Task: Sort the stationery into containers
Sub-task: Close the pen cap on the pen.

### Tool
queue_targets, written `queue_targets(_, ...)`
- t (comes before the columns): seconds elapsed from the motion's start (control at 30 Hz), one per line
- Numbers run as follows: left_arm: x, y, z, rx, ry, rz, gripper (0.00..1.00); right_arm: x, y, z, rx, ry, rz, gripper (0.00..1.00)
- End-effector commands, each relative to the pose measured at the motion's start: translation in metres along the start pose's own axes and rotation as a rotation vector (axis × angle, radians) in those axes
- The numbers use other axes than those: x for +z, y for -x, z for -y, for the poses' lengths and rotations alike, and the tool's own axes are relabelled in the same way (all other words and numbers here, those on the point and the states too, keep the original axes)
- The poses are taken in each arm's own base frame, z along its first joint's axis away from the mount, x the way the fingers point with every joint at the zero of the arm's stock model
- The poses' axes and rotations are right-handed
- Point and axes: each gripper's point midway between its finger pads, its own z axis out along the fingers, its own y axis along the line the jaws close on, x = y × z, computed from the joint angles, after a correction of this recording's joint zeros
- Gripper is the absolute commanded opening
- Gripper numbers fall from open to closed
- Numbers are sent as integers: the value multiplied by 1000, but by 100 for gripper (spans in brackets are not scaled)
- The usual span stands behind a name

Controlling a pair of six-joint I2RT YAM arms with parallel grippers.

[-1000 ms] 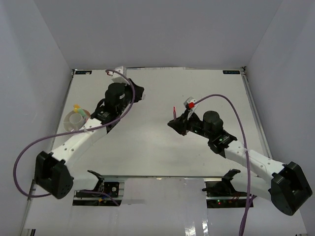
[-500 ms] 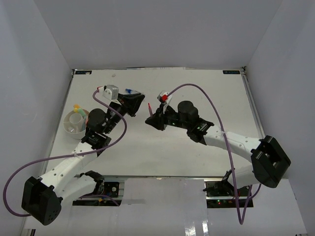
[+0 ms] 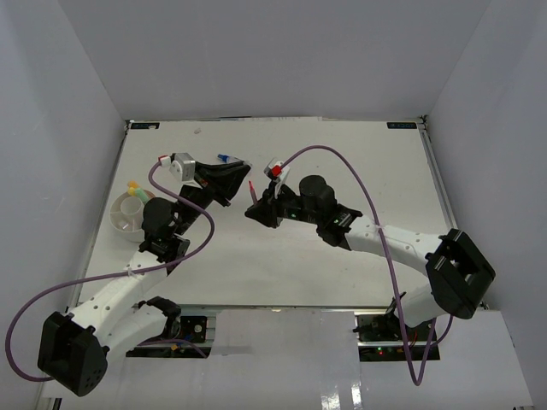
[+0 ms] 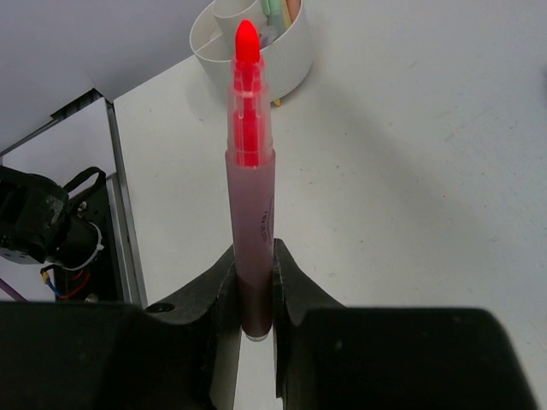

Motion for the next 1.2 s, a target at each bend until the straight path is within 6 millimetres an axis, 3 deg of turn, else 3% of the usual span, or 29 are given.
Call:
queue_targets(0.0, -3, 6, 6, -16, -31, 24, 0, -1, 36, -8, -44, 12, 109, 8)
queue_targets(0.43, -2, -1, 1, -57, -8, 10, 0, -12, 50, -12, -73, 8, 176, 8)
queue_targets(1.17, -2, -4, 2, -100, -14, 13, 0, -9, 49, -17, -81, 31, 168, 8)
